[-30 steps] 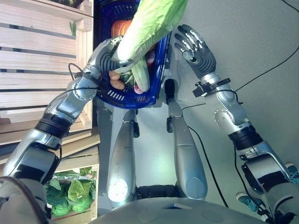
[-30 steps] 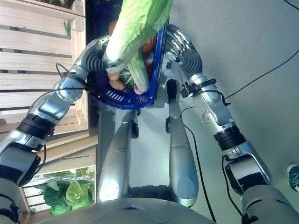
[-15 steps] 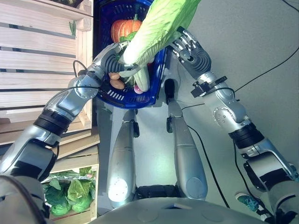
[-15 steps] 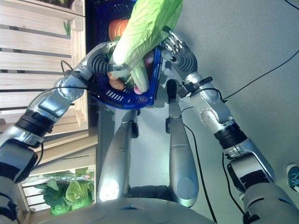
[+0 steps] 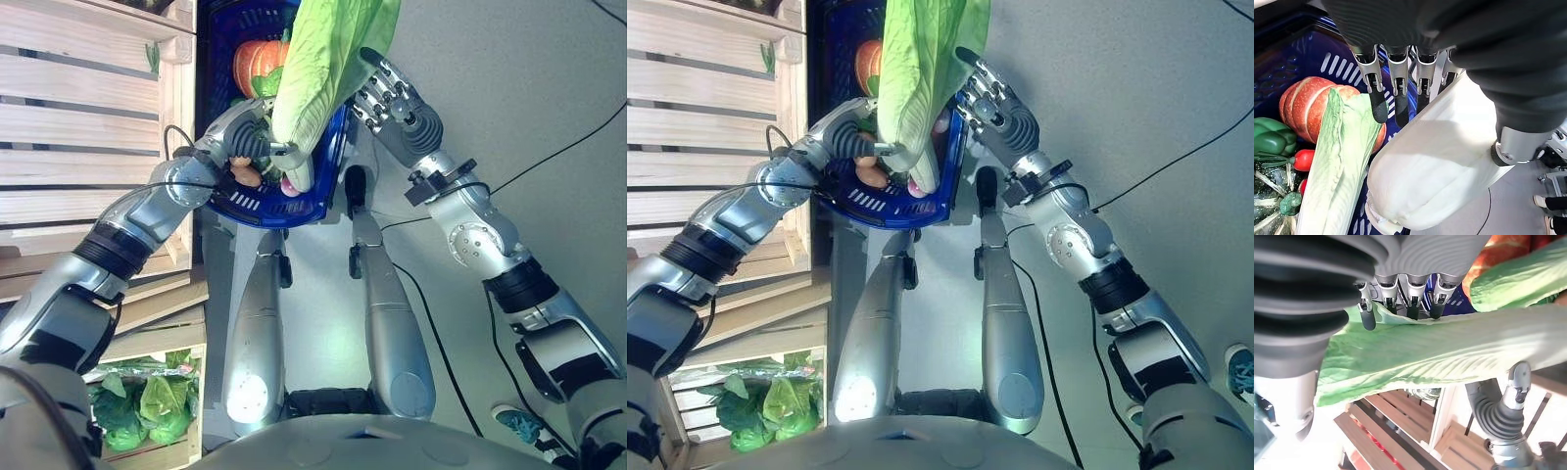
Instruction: Pick up fruits and vegetables into the basket
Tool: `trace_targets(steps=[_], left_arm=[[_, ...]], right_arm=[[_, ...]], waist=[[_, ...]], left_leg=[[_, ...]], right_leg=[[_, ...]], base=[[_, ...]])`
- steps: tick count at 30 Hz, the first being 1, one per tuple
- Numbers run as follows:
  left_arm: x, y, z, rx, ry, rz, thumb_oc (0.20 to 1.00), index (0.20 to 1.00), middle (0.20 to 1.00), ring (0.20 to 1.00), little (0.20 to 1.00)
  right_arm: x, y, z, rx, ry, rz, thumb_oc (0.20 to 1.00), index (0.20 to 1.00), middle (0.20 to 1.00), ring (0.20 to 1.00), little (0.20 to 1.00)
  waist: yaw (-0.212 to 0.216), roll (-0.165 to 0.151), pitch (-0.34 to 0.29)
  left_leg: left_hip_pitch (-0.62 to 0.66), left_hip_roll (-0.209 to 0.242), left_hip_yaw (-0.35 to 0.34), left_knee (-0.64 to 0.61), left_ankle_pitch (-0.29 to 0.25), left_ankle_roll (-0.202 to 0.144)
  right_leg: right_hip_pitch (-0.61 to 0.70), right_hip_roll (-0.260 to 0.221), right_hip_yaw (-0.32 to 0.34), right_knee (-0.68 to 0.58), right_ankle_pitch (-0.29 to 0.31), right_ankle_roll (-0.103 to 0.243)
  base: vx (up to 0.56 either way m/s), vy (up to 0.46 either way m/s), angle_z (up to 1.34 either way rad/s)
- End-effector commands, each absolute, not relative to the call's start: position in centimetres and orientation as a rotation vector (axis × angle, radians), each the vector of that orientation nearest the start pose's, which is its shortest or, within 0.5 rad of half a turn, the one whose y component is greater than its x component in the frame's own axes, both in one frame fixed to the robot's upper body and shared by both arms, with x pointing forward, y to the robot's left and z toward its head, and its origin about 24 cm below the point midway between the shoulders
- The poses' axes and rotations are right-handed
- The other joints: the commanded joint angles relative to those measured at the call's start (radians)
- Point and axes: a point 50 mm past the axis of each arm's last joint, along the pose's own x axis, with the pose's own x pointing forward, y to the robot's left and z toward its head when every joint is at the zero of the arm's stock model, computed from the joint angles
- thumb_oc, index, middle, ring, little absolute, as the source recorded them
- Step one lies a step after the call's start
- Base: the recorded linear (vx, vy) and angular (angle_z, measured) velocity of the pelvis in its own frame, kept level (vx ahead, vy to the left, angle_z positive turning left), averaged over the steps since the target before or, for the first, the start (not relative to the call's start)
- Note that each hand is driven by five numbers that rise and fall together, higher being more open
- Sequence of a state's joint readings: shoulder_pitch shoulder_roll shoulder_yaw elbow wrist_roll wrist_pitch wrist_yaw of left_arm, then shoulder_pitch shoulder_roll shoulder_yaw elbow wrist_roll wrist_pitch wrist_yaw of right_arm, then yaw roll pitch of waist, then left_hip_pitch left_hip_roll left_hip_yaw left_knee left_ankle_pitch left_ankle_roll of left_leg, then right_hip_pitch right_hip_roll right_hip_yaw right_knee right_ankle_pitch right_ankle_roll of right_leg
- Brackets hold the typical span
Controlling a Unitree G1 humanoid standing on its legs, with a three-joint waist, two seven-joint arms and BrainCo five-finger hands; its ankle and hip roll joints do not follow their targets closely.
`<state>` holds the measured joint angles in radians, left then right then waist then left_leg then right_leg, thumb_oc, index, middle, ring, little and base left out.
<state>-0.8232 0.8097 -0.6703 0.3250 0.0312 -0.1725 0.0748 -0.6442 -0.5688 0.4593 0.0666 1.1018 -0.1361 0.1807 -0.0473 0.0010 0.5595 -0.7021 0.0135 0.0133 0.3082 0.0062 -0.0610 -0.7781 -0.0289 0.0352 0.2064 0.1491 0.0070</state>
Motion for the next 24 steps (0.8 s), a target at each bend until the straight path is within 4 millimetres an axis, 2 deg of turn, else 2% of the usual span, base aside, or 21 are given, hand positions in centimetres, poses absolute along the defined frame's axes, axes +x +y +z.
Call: trace_targets(steps=[1, 5, 15, 24], left_arm=[[32.9, 12.1, 21.1, 0.998, -0.743, -0.461, 0.2, 0.2, 0.2, 0.2, 0.2], [33.0, 12.2, 21.2, 0.973, -0.754, -0.408, 0.2, 0.2, 0.2, 0.2, 0.2], [33.6, 13.9, 20.9, 0.89, -0.725, -0.196, 0.2, 0.2, 0.2, 0.2, 0.2], [34.3, 16.3, 19.6, 0.765, -0.603, 0.022, 0.2, 0.2, 0.2, 0.2, 0.2]], right_arm=[[29.6, -7.7, 21.2, 0.421, -0.428, 0.96, 1.0, 1.0, 1.0, 1.0, 1.0], [29.6, -7.8, 21.2, 0.418, -0.454, 0.942, 1.0, 1.0, 1.0, 1.0, 1.0], [29.6, -8.7, 21.8, 0.418, -0.528, 0.856, 1.0, 1.0, 1.0, 1.0, 1.0], [29.3, -9.5, 22.4, 0.436, -0.617, 0.797, 1.0, 1.0, 1.0, 1.0, 1.0]], waist=[[-0.002, 0.019, -0.04], [-0.002, 0.018, -0.04], [0.003, 0.013, -0.04], [0.008, 0.005, -0.04]], left_leg=[[-0.001, -0.034, 0.015, -0.12, 0.072, 0.012], [-0.003, -0.036, 0.01, -0.12, 0.072, 0.012], [0.002, -0.041, 0.001, -0.124, 0.075, 0.013], [0.006, -0.046, -0.007, -0.126, 0.072, 0.014]], right_leg=[[0.059, 0.026, -0.1, 0.071, -0.129, 0.066], [0.058, 0.026, -0.099, 0.069, -0.128, 0.066], [0.066, 0.028, -0.098, 0.065, -0.129, 0.066], [0.069, 0.033, -0.102, 0.067, -0.135, 0.065]], base=[[0.0, 0.0, 0.0], [0.0, 0.0, 0.0], [0.0, -0.006, 0.02], [0.0, 0.0, 0.0]])
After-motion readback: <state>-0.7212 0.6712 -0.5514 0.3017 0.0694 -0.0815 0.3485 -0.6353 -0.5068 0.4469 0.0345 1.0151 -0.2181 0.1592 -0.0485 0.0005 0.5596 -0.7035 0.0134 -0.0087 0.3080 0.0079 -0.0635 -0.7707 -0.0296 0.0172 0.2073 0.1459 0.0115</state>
